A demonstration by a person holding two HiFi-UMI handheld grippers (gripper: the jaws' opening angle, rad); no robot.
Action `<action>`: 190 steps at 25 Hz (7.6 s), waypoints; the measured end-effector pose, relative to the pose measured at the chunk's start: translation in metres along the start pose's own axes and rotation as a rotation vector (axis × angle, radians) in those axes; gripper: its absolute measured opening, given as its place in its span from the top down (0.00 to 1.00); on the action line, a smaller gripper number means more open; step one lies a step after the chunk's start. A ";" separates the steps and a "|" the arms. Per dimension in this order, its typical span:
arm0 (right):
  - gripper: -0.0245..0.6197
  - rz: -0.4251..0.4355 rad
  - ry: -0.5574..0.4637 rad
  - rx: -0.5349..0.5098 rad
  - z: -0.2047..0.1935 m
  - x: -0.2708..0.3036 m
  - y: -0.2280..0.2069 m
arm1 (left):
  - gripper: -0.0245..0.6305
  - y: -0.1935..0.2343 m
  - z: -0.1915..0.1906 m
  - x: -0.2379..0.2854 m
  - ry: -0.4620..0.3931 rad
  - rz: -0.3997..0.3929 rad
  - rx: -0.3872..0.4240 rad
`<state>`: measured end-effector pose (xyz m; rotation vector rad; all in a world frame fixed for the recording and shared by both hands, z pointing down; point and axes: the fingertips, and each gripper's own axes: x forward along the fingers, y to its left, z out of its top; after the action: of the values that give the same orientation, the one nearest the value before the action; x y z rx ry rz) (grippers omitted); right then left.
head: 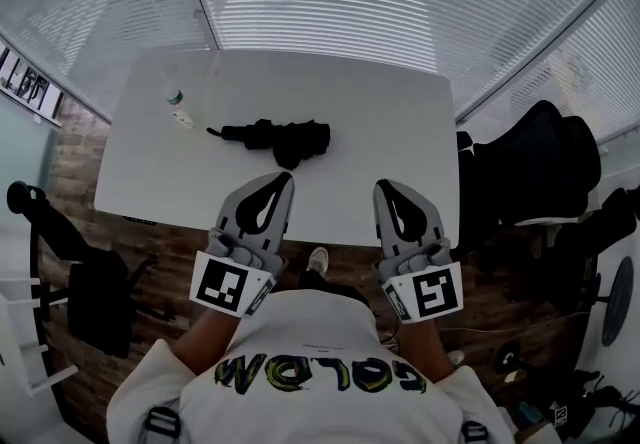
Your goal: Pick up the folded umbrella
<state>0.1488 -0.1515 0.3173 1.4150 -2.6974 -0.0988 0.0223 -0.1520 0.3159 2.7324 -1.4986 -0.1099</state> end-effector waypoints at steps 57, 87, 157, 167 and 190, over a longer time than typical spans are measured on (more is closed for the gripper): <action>0.94 -0.021 0.069 0.032 -0.018 0.097 -0.023 | 0.62 0.091 -0.206 0.120 0.607 -0.374 0.566; 0.94 -0.015 0.078 0.033 -0.017 0.112 -0.020 | 0.41 0.121 -0.366 0.144 1.068 -0.590 0.834; 0.94 -0.005 0.045 -0.015 -0.003 0.107 -0.010 | 0.59 0.134 -0.062 0.070 0.158 -0.070 0.073; 0.94 -0.010 0.045 -0.014 -0.004 0.113 -0.011 | 0.60 0.137 -0.020 0.040 0.001 -0.002 0.031; 0.95 0.010 0.052 -0.013 -0.007 0.109 -0.012 | 0.59 0.138 0.001 0.016 -0.079 0.063 0.003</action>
<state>0.0980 -0.2485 0.3292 1.3812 -2.6569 -0.0777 -0.0849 -0.2396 0.3218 2.7110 -1.6033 -0.2167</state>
